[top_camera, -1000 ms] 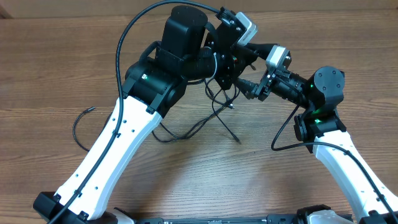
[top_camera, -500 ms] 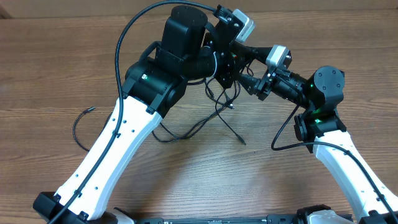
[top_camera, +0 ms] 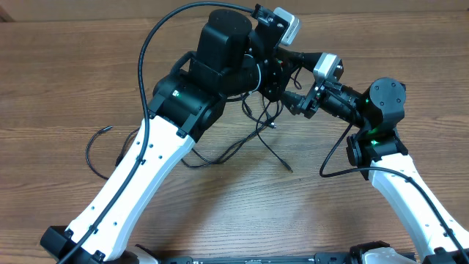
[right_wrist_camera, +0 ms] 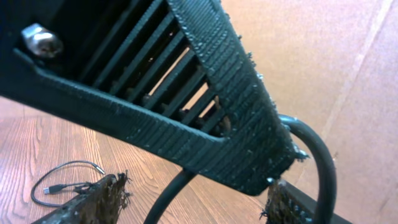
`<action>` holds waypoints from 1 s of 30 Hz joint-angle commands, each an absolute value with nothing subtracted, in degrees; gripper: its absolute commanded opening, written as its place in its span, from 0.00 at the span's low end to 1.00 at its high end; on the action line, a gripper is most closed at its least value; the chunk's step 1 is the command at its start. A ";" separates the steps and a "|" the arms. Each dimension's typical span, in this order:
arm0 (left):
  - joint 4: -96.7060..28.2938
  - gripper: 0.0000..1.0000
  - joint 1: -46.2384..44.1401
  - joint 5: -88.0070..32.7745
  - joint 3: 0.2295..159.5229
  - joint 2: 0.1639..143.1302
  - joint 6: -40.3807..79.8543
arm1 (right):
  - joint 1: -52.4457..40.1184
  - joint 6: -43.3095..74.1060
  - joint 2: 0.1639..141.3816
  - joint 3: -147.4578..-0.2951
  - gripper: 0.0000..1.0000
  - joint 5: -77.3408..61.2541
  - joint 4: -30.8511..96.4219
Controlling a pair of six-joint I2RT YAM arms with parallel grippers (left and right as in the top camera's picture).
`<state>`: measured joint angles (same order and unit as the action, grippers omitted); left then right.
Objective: Untangle cables
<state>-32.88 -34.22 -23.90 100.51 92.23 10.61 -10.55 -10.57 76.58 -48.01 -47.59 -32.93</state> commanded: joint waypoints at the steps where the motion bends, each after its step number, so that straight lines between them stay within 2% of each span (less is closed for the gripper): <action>1: -32.27 0.04 -35.20 -20.32 101.78 91.07 12.05 | -10.87 -10.76 76.53 -49.04 0.75 -48.86 -33.30; 3: -32.21 0.04 -35.57 -20.05 101.78 91.07 12.10 | -10.87 -10.76 76.53 -49.04 0.77 -48.86 -33.30; 6: -32.23 0.04 -35.92 -19.27 101.78 91.07 12.08 | -10.87 -10.76 76.53 -49.04 0.73 -48.86 -33.32; 9: -32.21 0.04 -36.01 -19.05 101.78 91.07 12.08 | -10.87 -10.76 76.53 -49.04 0.64 -48.88 -33.30; 15: -32.05 0.05 -35.94 -18.83 101.78 91.07 12.03 | -10.87 -10.79 76.53 -49.04 0.37 -48.88 -33.30; 20: -31.22 0.04 -35.92 -18.83 101.78 91.07 11.97 | -10.87 -10.79 76.53 -49.04 0.25 -48.86 -33.32; 27: -31.24 0.05 -35.92 -17.87 101.78 91.07 11.77 | -10.87 -10.79 76.53 -49.04 0.14 -48.88 -33.30; 28: -31.27 0.10 -35.92 -17.45 101.78 91.07 11.73 | -10.87 -10.79 76.53 -49.04 0.13 -48.86 -33.32; 30: -31.22 0.33 -35.92 -17.37 101.78 91.07 10.68 | -10.87 -10.79 76.53 -49.04 0.10 -48.86 -33.34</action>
